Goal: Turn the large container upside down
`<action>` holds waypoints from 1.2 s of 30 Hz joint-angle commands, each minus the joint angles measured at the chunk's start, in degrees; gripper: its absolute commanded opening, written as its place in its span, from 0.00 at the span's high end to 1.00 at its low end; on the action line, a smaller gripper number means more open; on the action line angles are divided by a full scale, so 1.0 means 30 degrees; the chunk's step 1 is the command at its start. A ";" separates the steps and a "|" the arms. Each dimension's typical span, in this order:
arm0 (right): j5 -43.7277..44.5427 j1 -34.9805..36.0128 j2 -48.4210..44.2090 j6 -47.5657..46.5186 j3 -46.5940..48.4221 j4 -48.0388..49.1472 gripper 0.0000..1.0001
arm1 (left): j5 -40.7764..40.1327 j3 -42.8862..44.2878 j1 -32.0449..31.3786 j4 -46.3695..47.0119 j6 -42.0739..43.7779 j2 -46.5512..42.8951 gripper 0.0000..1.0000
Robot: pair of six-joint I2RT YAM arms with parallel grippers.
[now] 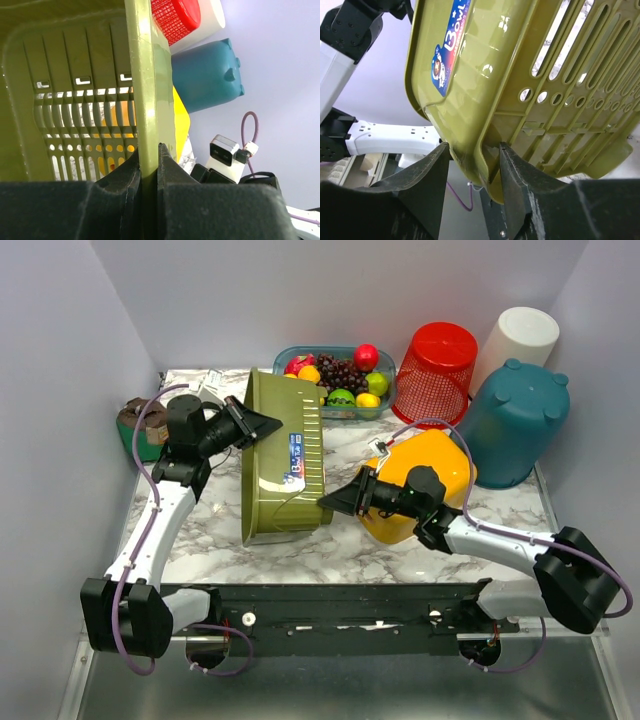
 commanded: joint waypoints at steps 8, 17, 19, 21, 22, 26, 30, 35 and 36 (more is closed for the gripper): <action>-0.0852 0.0477 -0.0956 -0.0339 -0.1425 0.2566 0.52 | -0.1882 -0.0387 0.0225 -0.2657 0.3813 0.0401 1.00; -0.2198 0.0477 -0.0050 -0.1128 0.0355 0.2862 0.99 | -0.1618 -0.0505 0.0254 -0.2715 0.4135 0.0547 0.92; -0.2230 0.0477 -0.0107 -0.1625 0.1031 0.1637 0.99 | -0.1705 -0.0418 0.0255 -0.3122 0.4398 0.0518 0.83; -0.1707 0.0477 -0.0487 -0.2965 0.2431 -0.1189 1.00 | -0.2231 -0.0125 0.0255 -0.3621 0.5100 0.0430 0.67; -0.1267 0.0506 -0.0808 -0.3526 0.3050 -0.2690 0.99 | -0.2465 -0.0008 0.0255 -0.4175 0.5364 0.0372 0.62; 0.0638 0.0828 -0.1396 -0.6136 0.6068 -0.8730 1.00 | -0.3812 0.0840 0.0255 -0.5467 0.6712 -0.0037 0.39; 0.2626 0.1236 -0.1017 -0.7484 0.8179 -1.3179 1.00 | -0.5744 0.1749 0.0284 -0.6522 0.7298 -0.0827 0.13; 0.4623 0.2174 0.0768 -0.9506 1.2536 -1.8371 1.00 | -1.0013 0.3357 0.0313 -0.8630 0.8671 -0.2175 0.01; 0.5003 0.2524 0.1554 -0.9682 1.3215 -1.9829 1.00 | -1.0577 0.3565 0.0342 -0.8981 0.8851 -0.2351 0.01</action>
